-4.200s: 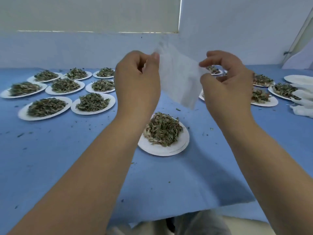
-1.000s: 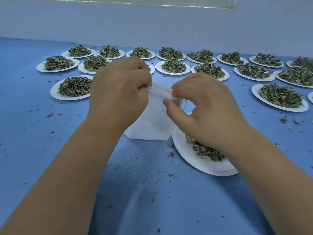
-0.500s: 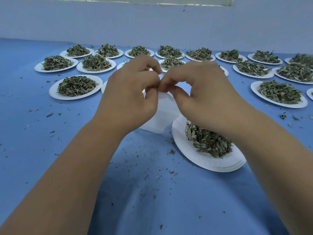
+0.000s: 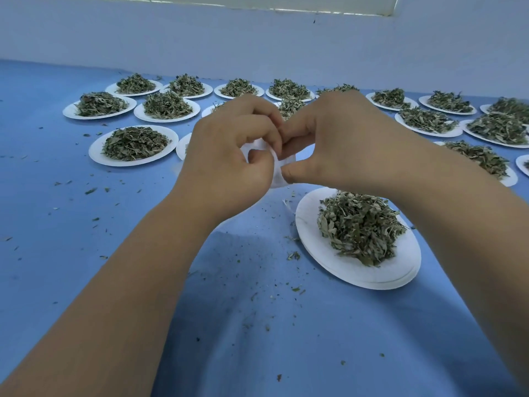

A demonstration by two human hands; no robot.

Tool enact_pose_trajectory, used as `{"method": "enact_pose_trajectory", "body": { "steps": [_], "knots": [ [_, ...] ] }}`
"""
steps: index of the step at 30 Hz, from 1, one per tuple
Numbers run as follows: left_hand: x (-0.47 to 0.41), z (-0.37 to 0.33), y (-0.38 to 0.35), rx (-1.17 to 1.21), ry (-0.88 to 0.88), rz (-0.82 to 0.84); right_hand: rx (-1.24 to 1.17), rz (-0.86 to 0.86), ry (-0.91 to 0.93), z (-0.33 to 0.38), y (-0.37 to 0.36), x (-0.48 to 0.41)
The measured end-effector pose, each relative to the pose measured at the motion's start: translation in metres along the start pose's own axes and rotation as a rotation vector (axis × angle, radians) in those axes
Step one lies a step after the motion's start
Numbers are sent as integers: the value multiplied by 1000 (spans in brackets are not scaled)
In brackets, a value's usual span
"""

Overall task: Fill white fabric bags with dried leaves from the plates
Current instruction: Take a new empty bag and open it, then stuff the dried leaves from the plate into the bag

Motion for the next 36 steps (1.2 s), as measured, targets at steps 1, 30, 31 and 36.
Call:
{"method": "enact_pose_trajectory", "body": {
  "steps": [1, 30, 31, 36],
  "knots": [
    [0, 0, 1, 73, 45, 20, -4, -13, -11, 0, 0, 0],
    [2, 39, -23, -231, 151, 100, -306, -204, -279, -5, -15, 3],
    [2, 40, -22, -227, 158, 104, -321, -204, -270, -3, -14, 6],
    [2, 43, -19, -205, 209, 99, -308, -305, -175, -12, 5, 25]
  ]
}}
Point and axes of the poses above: each hand's wrist, its own x-axis away from the middle knuckle, its own y-axis out of the back of the hand, z = x × y, the point moved 5 cm from there along -x, towards the middle knuckle, and after that the axes turned 8 degrees about y, right-handed, at the moved point
